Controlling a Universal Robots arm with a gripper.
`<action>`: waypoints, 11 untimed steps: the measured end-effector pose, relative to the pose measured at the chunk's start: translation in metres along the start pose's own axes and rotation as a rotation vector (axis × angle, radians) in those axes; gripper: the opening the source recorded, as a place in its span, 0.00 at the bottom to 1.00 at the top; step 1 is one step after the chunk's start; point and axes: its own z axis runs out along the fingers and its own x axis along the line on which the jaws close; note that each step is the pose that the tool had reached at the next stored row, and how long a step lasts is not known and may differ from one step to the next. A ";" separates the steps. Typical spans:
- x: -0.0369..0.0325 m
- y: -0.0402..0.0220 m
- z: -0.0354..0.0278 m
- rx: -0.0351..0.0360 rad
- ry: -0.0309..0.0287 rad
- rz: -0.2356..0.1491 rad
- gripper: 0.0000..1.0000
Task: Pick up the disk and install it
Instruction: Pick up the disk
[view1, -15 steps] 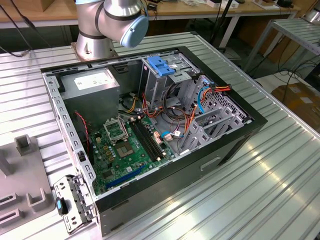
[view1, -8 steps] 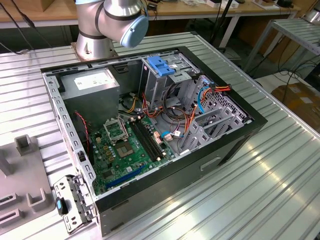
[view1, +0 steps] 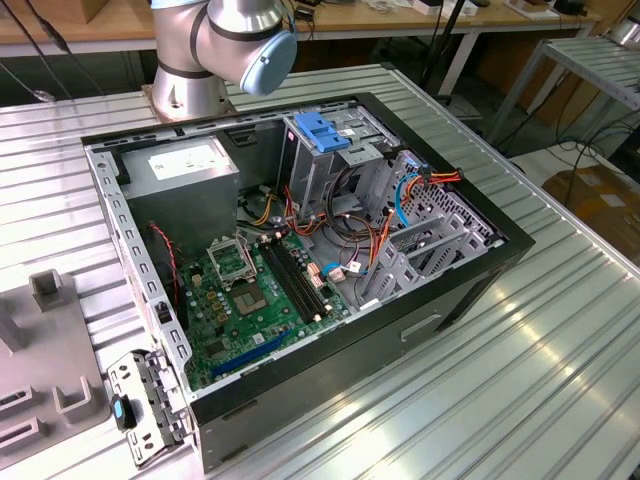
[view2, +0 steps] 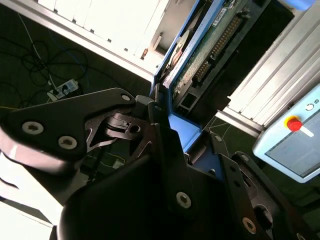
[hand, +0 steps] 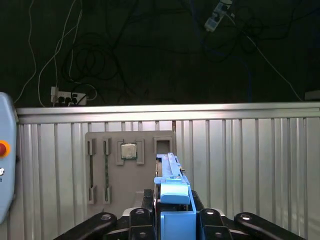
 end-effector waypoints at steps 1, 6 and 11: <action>0.0000 0.0000 -0.0010 0.0000 0.0000 0.000 0.37; 0.0000 -0.0004 -0.0018 0.0001 0.0000 0.000 0.37; 0.0000 -0.0014 -0.0018 0.0001 0.0000 0.000 0.37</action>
